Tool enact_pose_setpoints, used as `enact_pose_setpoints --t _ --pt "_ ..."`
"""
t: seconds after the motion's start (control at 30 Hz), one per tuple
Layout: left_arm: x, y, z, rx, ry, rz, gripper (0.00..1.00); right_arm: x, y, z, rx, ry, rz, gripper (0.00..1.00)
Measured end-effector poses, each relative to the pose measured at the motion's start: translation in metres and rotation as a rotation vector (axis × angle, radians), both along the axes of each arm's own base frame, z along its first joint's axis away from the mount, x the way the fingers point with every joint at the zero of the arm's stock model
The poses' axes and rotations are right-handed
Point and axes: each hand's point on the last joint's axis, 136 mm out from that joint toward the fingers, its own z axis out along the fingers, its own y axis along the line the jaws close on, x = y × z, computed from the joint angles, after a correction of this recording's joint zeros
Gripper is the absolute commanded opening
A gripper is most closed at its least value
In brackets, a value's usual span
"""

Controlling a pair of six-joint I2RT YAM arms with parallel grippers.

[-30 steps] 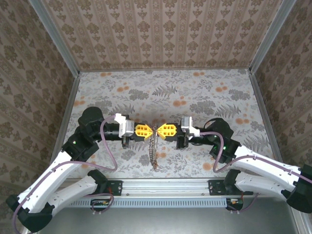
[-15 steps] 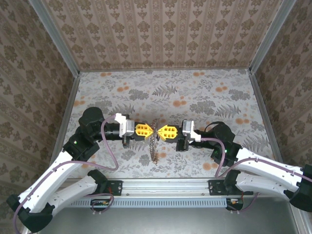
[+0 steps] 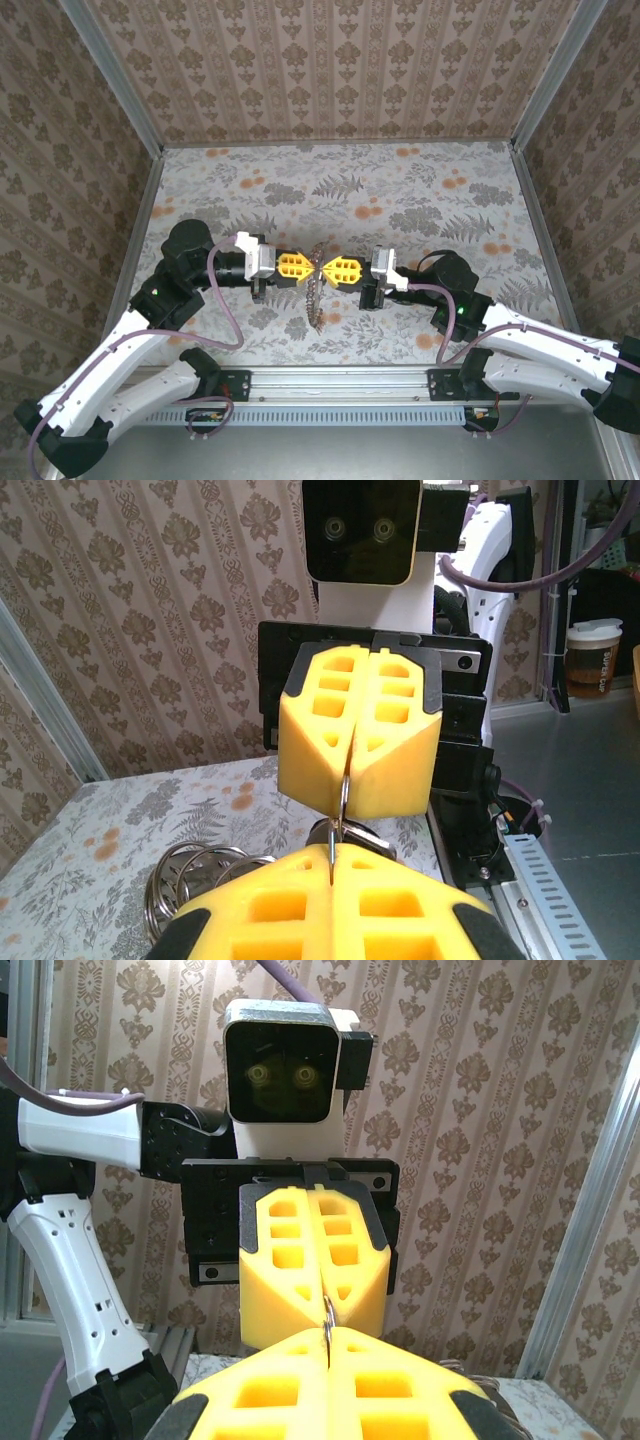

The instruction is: Put the keys on the keyring

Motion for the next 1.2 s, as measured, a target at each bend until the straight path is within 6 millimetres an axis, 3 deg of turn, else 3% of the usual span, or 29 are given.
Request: enact_pose_setpoints --t 1.2 --pt "0.0043 0.0007 0.0002 -0.006 -0.006 0.013 0.0 -0.0007 -0.0016 0.0058 0.032 -0.017 -0.012 0.0"
